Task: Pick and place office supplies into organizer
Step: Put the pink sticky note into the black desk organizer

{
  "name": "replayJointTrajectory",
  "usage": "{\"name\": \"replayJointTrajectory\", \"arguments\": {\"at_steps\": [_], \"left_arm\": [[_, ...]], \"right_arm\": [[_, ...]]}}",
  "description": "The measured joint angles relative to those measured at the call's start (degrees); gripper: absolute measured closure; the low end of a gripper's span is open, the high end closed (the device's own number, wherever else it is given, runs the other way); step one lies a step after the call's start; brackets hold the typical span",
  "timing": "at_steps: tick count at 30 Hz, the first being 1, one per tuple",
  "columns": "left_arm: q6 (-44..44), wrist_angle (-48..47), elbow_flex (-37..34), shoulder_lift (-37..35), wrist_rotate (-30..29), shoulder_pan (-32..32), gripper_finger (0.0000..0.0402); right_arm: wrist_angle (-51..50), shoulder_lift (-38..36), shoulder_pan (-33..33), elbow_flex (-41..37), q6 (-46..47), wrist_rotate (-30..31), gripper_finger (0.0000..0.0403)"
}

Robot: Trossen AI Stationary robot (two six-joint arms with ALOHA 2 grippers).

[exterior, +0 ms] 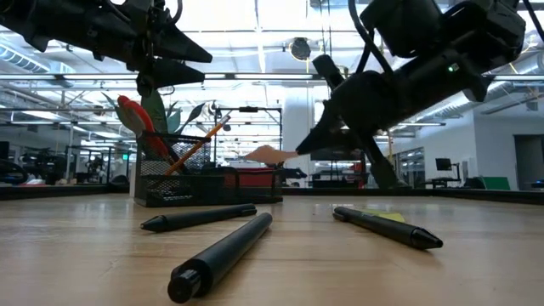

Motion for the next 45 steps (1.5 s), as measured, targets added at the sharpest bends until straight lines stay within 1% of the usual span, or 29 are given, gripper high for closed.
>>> {"name": "replayJointTrajectory", "arguments": {"at_steps": [7, 9, 13, 18, 21, 27, 35, 41, 45], "left_arm": [[0.0, 0.0, 0.0, 0.0, 0.0, 0.0, 0.0179], [0.0, 0.0, 0.0, 0.0, 0.0, 0.0, 0.0178], [0.0, -0.1, 0.0, 0.0, 0.0, 0.0, 0.0178], [0.0, -0.1, 0.0, 0.0, 0.0, 0.0, 0.0179], [0.0, -0.1, 0.0, 0.0, 0.0, 0.0, 0.0178], [0.0, -0.1, 0.0, 0.0, 0.0, 0.0, 0.0178], [0.0, 0.0, 0.0, 0.0, 0.0, 0.0, 0.0179], [0.1, 0.1, 0.0, 0.0, 0.0, 0.0, 0.0178], [0.1, 0.1, 0.0, 0.0, 0.0, 0.0, 0.0178]], "right_arm": [[4.5, 0.0, -2.8, 0.0, -2.3, -0.7, 0.0402], [4.9, -0.1, -3.8, 0.0, -2.2, -3.1, 0.0402], [4.8, -0.1, -5.7, 0.0, -0.1, -10.4, 0.0402], [7.2, -0.1, -7.5, 0.1, 0.8, -12.0, 0.0403], [6.9, -0.1, -8.8, 0.1, 2.0, -15.4, 0.0403], [7.0, -0.1, -10.6, 0.4, 2.3, -15.6, 0.0403], [2.7, 0.7, -12.1, 4.8, 5.5, -17.2, 0.0403], [0.8, 0.7, -13.2, 4.9, 6.3, -17.1, 0.0403], [0.2, 3.4, -13.8, 5.7, 6.7, -17.0, 0.0403]]}}
